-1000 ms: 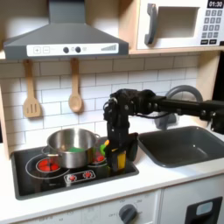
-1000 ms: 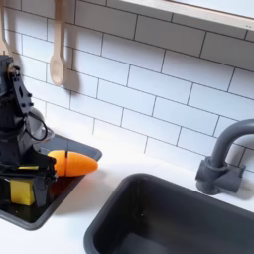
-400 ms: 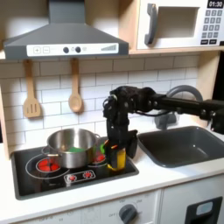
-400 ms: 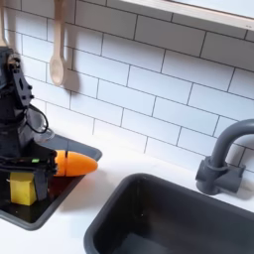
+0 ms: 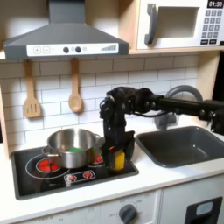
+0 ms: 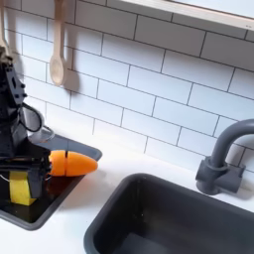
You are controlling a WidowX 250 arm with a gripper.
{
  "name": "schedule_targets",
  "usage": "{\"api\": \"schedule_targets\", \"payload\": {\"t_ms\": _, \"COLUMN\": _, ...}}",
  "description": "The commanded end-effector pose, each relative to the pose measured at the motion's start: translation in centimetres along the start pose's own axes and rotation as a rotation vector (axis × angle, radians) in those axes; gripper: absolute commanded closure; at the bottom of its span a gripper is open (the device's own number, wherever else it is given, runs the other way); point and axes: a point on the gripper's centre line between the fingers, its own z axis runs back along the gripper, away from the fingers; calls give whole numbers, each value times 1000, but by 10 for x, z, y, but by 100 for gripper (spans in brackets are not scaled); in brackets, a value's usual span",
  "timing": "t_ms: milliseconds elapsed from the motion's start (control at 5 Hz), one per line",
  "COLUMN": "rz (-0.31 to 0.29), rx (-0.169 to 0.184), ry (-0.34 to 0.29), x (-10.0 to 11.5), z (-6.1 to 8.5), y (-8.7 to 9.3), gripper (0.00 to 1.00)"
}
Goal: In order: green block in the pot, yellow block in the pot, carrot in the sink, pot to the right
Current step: 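Put the yellow block in the pot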
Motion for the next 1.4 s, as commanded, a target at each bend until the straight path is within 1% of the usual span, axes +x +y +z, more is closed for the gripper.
{"api": "schedule_targets", "payload": {"t_ms": 0, "rz": -3, "rx": 4, "ry": -3, "x": 1, "z": 0, "y": 2, "gripper": 0}}
{"api": "schedule_targets", "payload": {"t_ms": 200, "rz": 13, "rx": -28, "ry": 0, "x": 1, "z": -2, "y": 1, "gripper": 0}}
{"api": "schedule_targets", "payload": {"t_ms": 400, "rz": 12, "rx": -53, "ry": -7, "x": 2, "z": 0, "y": -5, "gripper": 0}}
{"api": "schedule_targets", "payload": {"t_ms": 600, "rz": 19, "rx": -62, "ry": -19, "x": 3, "z": 4, "y": -6, "gripper": 0}}
{"api": "schedule_targets", "payload": {"t_ms": 800, "rz": 18, "rx": -54, "ry": -7, "x": 3, "z": -1, "y": -2, "gripper": 0}}
{"api": "schedule_targets", "payload": {"t_ms": 1000, "rz": 17, "rx": -60, "ry": 0, "x": 2, "z": -3, "y": 2, "gripper": 0}}
{"api": "schedule_targets", "payload": {"t_ms": 1200, "rz": 15, "rx": -43, "ry": -8, "x": 3, "z": 1, "y": 4, "gripper": 0}}
